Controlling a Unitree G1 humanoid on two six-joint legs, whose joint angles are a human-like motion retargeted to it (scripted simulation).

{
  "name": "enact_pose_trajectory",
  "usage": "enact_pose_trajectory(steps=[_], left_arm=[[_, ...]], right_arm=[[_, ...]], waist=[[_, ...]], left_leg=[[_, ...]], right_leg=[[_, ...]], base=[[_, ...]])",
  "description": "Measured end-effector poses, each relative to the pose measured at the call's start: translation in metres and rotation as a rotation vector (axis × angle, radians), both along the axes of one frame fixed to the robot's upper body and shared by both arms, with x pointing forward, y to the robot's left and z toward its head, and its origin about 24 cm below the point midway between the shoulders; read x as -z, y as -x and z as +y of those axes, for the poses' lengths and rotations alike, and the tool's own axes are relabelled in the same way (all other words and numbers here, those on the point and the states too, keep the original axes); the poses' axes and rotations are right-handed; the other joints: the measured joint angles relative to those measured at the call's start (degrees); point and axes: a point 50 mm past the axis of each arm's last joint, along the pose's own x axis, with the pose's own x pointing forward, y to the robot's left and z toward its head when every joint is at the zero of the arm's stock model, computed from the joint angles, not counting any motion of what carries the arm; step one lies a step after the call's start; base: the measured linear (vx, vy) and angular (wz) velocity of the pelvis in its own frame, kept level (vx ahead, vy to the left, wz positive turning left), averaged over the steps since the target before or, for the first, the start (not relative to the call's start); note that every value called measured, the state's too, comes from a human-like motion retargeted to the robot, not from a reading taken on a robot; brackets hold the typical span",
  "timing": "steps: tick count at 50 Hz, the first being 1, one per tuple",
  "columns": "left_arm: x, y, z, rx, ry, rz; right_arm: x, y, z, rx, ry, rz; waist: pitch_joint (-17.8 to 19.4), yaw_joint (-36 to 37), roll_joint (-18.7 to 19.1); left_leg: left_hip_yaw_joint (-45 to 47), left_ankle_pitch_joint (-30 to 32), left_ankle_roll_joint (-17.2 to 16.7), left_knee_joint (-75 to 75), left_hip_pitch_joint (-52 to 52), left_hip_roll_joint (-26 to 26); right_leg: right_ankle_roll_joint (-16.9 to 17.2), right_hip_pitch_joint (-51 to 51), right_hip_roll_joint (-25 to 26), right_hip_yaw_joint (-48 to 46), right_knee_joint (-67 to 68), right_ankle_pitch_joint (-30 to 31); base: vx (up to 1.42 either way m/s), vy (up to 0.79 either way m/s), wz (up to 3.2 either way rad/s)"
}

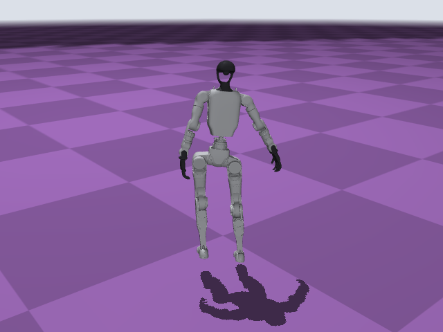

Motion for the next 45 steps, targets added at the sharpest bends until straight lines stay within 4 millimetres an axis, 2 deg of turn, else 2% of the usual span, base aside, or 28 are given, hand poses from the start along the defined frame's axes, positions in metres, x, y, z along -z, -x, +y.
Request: enact_pose_trajectory(steps=[5, 10, 13, 16, 19, 22, 25, 28, 30, 32, 35, 36, 40, 45], left_arm=[[-0.001, -0.002, 0.011, -0.100, -0.053, 0.005], [-0.003, -0.003, 0.020, -0.213, -0.098, 0.010], [-0.004, -0.006, 0.025, -0.280, -0.115, 0.005], [-0.006, -0.018, 0.034, -0.324, -0.129, -0.027], [-0.010, -0.039, 0.044, -0.329, -0.140, -0.089], [-0.015, -0.067, 0.053, -0.293, -0.146, -0.171], [-0.021, -0.096, 0.056, -0.229, -0.135, -0.255], [-0.025, -0.120, 0.052, -0.155, -0.105, -0.322], [-0.026, -0.128, 0.046, -0.109, -0.079, -0.348], [-0.025, -0.128, 0.041, -0.075, -0.053, -0.354], [-0.020, -0.116, 0.035, -0.044, -0.027, -0.330], [-0.018, -0.109, 0.034, -0.038, -0.027, -0.308], [-0.013, -0.071, 0.038, -0.040, -0.057, -0.193], [-0.016, -0.025, 0.058, -0.112, -0.166, -0.055]], right_arm=[[-0.003, -0.047, 0.009, 0.031, -0.017, -0.163], [-0.006, -0.105, 0.033, -0.117, -0.027, -0.223], [-0.011, -0.144, 0.059, -0.254, -0.047, -0.274], [-0.019, -0.180, 0.091, -0.387, -0.089, -0.361], [-0.030, -0.208, 0.125, -0.506, -0.145, -0.462], [-0.041, -0.224, 0.152, -0.610, -0.193, -0.543], [-0.047, -0.229, 0.168, -0.691, -0.219, -0.579], [-0.045, -0.225, 0.172, -0.736, -0.229, -0.562], [-0.040, -0.219, 0.170, -0.747, -0.233, -0.532], [-0.034, -0.211, 0.165, -0.739, -0.235, -0.498], [-0.026, -0.198, 0.153, -0.711, -0.223, -0.461], [-0.024, -0.194, 0.147, -0.696, -0.210, -0.457], [-0.025, -0.180, 0.121, -0.631, -0.128, -0.467], [-0.024, -0.155, 0.089, -0.542, -0.012, -0.451]], waist=[[0.25, 7.73, 2.26], [-0.43, 12.66, 3.38], [-0.98, 14.15, 2.31], [-1.24, 15.30, 0.27], [-0.95, 16.50, -2.19], [-0.08, 17.72, -4.56], [1.23, 18.65, -6.13], [2.73, 19.03, -5.94], [3.59, 19.00, -4.67], [4.08, 18.66, -2.35], [3.97, 17.74, 2.15], [3.64, 17.32, 3.95], [1.67, 15.61, 11.15], [-2.60, 12.69, 17.45]], left_leg=[[7.17, 3.75, -1.16, -15.98, 1.43, 4.66], [17.19, 9.26, -3.47, -25.12, 2.07, 9.33], [25.82, 12.50, -4.90, -27.49, 1.97, 11.51], [34.86, 15.31, -6.59, -28.71, 1.74, 13.56], [41.68, 17.21, -8.29, -29.13, 1.28, 15.03], [44.42, 16.98, -9.24, -28.97, 0.38, 15.23], [42.97, 14.18, -9.05, -28.73, -0.80, 14.08], [38.92, 10.43, -8.06, -28.89, -1.55, 12.20], [35.83, 8.61, -7.30, -29.31, -1.53, 11.03], [32.65, 7.79, -6.68, -29.83, -1.09, 10.14], [27.77, 7.70, -5.98, -30.32, -0.23, 9.10], [25.99, 7.84, -5.90, -30.32, 0.06, 8.95], [18.75, 8.22, -6.02, -29.83, 1.35, 8.34], [7.88, 8.06, -6.30, -28.44, 3.60, 5.99]], right_leg=[[-1.23, 4.85, 3.43, -3.98, 3.31, -3.46], [-2.81, 11.05, 5.96, -7.89, 5.33, -5.93], [-3.13, 14.88, 6.33, -10.00, 4.66, -6.72], [-3.31, 17.93, 6.50, -11.65, 3.59, -7.11], [-3.59, 19.84, 6.69, -12.86, 3.02, -7.07], [-3.83, 20.56, 6.83, -13.75, 3.25, -6.46], [-3.75, 20.20, 6.91, -14.75, 4.48, -5.15], [-2.98, 18.88, 7.02, -15.94, 7.47, -1.30], [-2.66, 17.59, 7.18, -16.04, 10.56, 2.18], [-2.62, 15.71, 7.67, -14.67, 14.77, 5.40], [-1.87, 11.58, 9.25, -10.48, 22.52, 10.25], [-1.86, 9.71, 9.99, -9.08, 25.80, 9.89], [-4.95, 1.24, 10.42, -7.72, 39.93, 2.40], [-8.64, -8.83, 10.53, -5.71, 52.34, -1.59]], base=[[0.33, -0.03, 0.40], [0.36, 0.02, 0.41], [0.37, 0.05, 0.41], [0.39, 0.07, 0.39], [0.41, 0.10, 0.39], [0.42, 0.14, 0.50], [0.42, 0.19, 0.73], [0.43, 0.23, 1.00], [0.43, 0.25, 1.17], [0.42, 0.25, 1.27], [0.40, 0.24, 1.38], [0.37, 0.23, 1.45], [0.34, 0.22, 1.53], [0.31, 0.16, 1.95]])
